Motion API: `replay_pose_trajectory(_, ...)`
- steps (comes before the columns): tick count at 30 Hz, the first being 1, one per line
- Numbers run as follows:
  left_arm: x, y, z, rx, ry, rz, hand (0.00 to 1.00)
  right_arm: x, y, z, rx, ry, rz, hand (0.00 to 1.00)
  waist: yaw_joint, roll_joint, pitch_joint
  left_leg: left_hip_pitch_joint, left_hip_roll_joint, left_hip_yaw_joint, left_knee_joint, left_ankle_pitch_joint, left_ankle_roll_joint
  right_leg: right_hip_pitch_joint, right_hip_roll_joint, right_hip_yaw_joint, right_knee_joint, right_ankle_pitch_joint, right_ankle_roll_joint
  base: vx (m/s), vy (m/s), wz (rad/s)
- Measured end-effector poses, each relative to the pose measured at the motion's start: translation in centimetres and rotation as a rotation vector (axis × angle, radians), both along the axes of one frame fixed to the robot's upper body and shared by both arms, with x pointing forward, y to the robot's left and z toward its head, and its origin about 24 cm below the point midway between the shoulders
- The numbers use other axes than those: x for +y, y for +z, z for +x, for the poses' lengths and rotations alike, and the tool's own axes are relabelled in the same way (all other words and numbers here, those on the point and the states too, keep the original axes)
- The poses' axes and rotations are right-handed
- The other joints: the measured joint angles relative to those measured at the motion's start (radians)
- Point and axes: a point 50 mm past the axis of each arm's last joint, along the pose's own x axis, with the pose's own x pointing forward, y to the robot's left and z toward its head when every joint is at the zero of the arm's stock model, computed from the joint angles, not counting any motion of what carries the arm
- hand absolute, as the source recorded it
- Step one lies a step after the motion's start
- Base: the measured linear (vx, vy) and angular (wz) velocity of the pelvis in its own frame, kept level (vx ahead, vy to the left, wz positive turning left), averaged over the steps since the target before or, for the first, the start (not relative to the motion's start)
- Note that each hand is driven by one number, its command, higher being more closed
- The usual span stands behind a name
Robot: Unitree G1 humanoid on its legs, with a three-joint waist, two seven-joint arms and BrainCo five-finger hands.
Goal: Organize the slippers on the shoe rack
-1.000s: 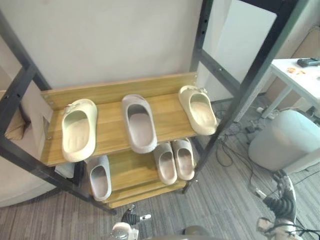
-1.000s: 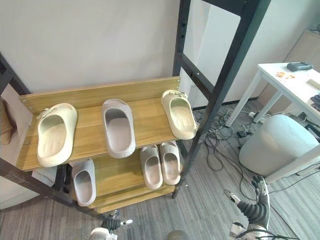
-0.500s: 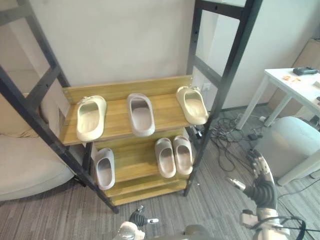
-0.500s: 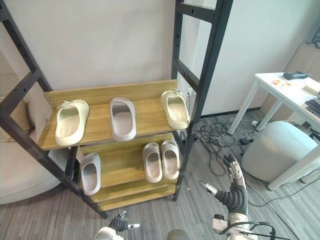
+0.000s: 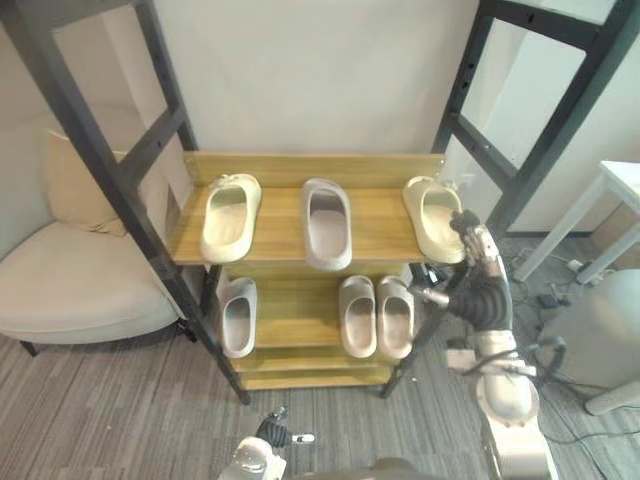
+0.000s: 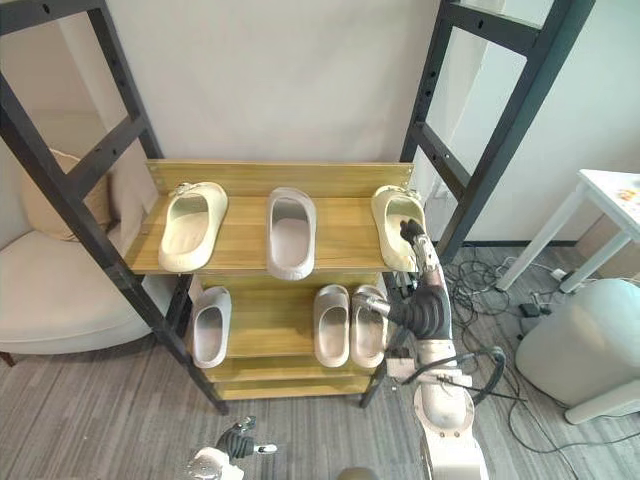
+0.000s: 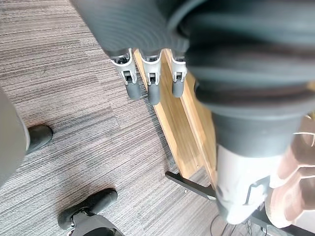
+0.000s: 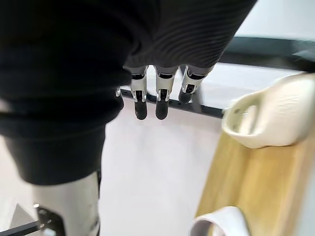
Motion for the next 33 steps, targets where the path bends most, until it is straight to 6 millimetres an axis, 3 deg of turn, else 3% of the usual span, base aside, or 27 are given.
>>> replay_pose_trajectory(5, -0.1, 0.0, 0.0, 0.001, -0.001, -0.004, 0.0, 0.1, 1.5, 2.1, -0.056, 0.029, -0.006, 0.0, 0.016, -0.001, 0.0, -0.006, 0.003, -0.023, 0.001, 0.002, 0.002, 0.013, 0.0, -0.022, -0.012, 0.001, -0.001, 0.03, -0.031, 0.14)
replay_pose_trajectory(14, -0.1, 0.0, 0.1, -0.003, 0.001, -0.006, 0.0, 0.0, 1.9, 6.4, -0.016, 0.005, -0.017, 0.0, 0.033, -0.002, 0.001, -0.02, 0.004, -0.055, 0.001, 0.004, 0.004, 0.028, -0.002, -0.057, -0.041, 0.007, -0.002, 0.03, -0.031, 0.11)
replay_pose_trajectory(22, 0.0, 0.3, 0.6, -0.025, 0.019, -0.015, 0.0, -0.2, 0.4, 10.6, 0.143, -0.007, 0.007, 0.0, 0.046, -0.009, 0.016, -0.06, 0.007, -0.077, 0.008, 0.005, 0.002, 0.028, 0.001, -0.091, -0.09, 0.024, 0.0, 0.05, -0.019, 0.09)
replay_pose_trajectory(33, 0.3, 0.6, 1.2, -0.05, 0.084, -0.035, 0.0, 1.1, 0.2, 13.8, 0.24, 0.018, -0.057, 0.0, 0.081, -0.011, 0.023, -0.081, 0.004, -0.079, 0.016, 0.004, 0.002, 0.033, -0.002, -0.105, -0.139, 0.051, -0.002, 0.06, -0.004, 0.04)
